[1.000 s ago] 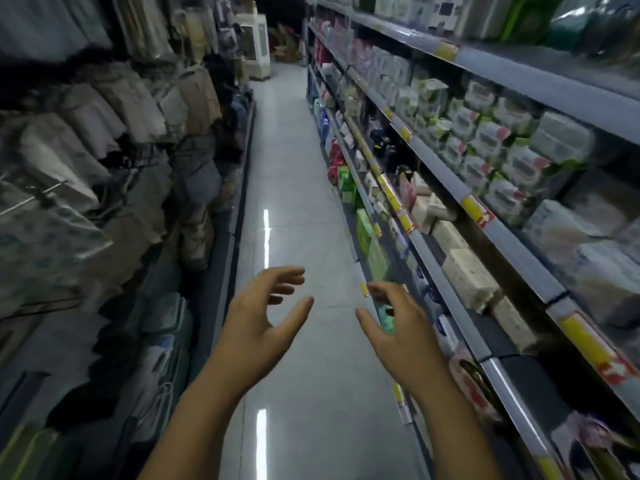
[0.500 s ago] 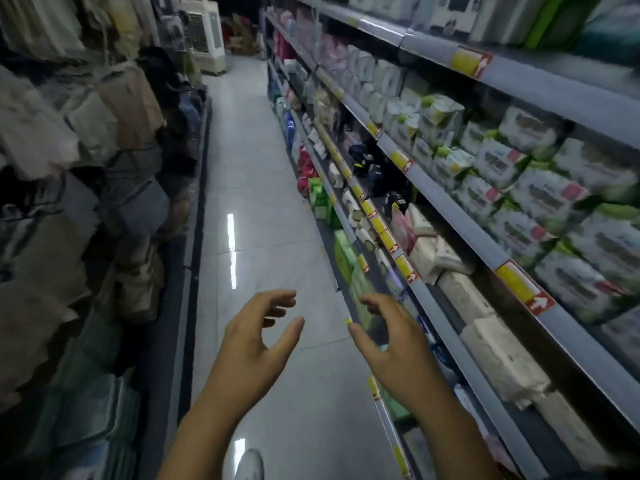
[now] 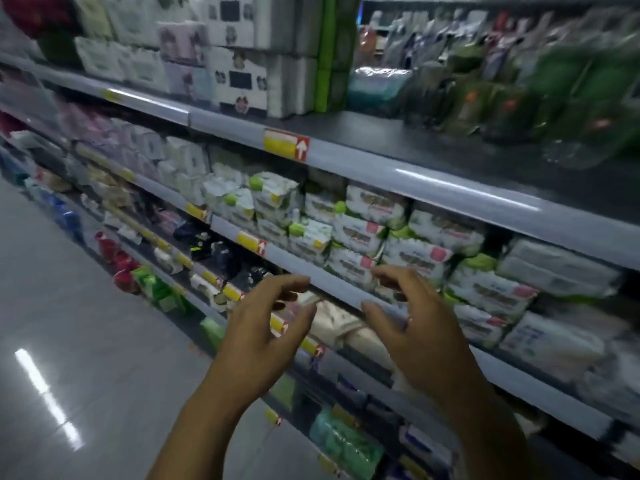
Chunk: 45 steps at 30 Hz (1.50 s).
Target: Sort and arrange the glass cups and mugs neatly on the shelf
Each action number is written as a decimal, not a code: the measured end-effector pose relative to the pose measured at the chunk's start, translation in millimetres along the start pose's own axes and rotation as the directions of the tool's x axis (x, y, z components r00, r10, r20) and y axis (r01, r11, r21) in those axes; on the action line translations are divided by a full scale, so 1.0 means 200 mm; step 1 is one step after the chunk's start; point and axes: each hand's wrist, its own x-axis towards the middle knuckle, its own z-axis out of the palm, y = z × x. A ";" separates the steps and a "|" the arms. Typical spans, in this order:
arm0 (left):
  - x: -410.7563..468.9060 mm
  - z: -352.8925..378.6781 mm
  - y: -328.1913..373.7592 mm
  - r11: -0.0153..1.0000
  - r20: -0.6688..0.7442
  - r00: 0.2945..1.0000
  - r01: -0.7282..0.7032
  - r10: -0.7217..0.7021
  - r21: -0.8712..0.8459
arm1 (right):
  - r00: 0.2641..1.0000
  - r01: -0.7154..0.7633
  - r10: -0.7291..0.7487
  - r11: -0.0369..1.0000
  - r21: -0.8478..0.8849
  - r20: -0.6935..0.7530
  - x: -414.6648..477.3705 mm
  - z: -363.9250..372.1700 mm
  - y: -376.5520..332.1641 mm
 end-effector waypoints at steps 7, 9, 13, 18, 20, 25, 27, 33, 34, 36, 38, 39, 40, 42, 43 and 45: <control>0.66 0.13 0.33 0.932 0.000 0.933 -0.359 0.359 -0.049 | 0.963 0.115 -0.126 0.992 -0.061 -0.237 0.40 -0.40 -0.05; 0.82 0.14 0.42 0.903 -0.017 0.904 -0.428 0.427 -0.031 | 0.951 0.134 -0.160 0.984 -0.117 -0.264 0.50 -0.51 -0.06; 1.13 0.16 0.56 0.843 0.012 0.843 -0.538 0.538 -0.019 | 0.930 0.132 -0.219 0.949 -0.288 -0.296 0.71 -0.69 -0.06; 1.58 0.23 0.63 0.781 0.111 0.778 -0.624 0.618 0.028 | 0.945 0.034 -0.174 0.893 -0.448 -0.277 1.01 -0.81 -0.02; 1.78 0.24 0.64 0.754 0.173 0.754 -0.652 0.634 0.077 | 0.961 -0.016 -0.135 0.845 -0.535 -0.241 1.16 -0.83 0.00; 2.23 0.27 0.64 0.664 0.324 0.718 -0.694 0.616 0.278 | 0.977 -0.166 0.030 0.731 -0.661 -0.213 1.54 -0.85 0.05; 2.36 0.29 0.62 0.633 0.390 0.702 -0.710 0.596 0.309 | 0.972 -0.221 0.100 0.700 -0.679 -0.213 1.66 -0.85 0.09; 2.59 0.39 0.56 0.600 0.586 0.646 -0.737 0.489 0.312 | 0.943 -0.327 0.256 0.615 -0.717 -0.211 1.89 -0.78 0.23; 2.61 0.40 0.55 0.594 0.614 0.631 -0.744 0.474 0.307 | 0.941 -0.329 0.279 0.605 -0.725 -0.194 1.91 -0.77 0.25; 2.63 0.41 0.53 0.577 0.633 0.610 -0.761 0.478 0.298 | 0.938 -0.323 0.303 0.576 -0.751 -0.171 1.94 -0.75 0.26; 2.63 0.40 0.52 0.560 0.625 0.593 -0.779 0.508 0.283 | 0.940 -0.316 0.298 0.570 -0.759 -0.167 1.95 -0.74 0.27; 2.62 0.38 0.52 0.547 0.619 0.581 -0.790 0.529 0.275 | 0.942 -0.312 0.293 0.577 -0.755 -0.165 1.95 -0.74 0.27; 2.61 0.37 0.52 0.536 0.609 0.571 -0.801 0.550 0.267 | 0.944 -0.308 0.288 0.591 -0.745 -0.162 1.95 -0.74 0.27; 2.57 0.31 0.51 0.533 0.587 0.573 -0.803 0.572 0.266 | 0.947 -0.304 0.283 0.639 -0.707 -0.152 1.92 -0.75 0.25; 2.55 0.28 0.51 0.534 0.574 0.581 -0.800 0.577 0.274 | 0.951 -0.296 0.275 0.661 -0.689 -0.144 1.90 -0.76 0.23; 2.50 0.22 0.50 0.533 0.546 0.601 -0.791 0.584 0.300 | 0.958 -0.272 0.256 0.685 -0.676 -0.126 1.85 -0.76 0.18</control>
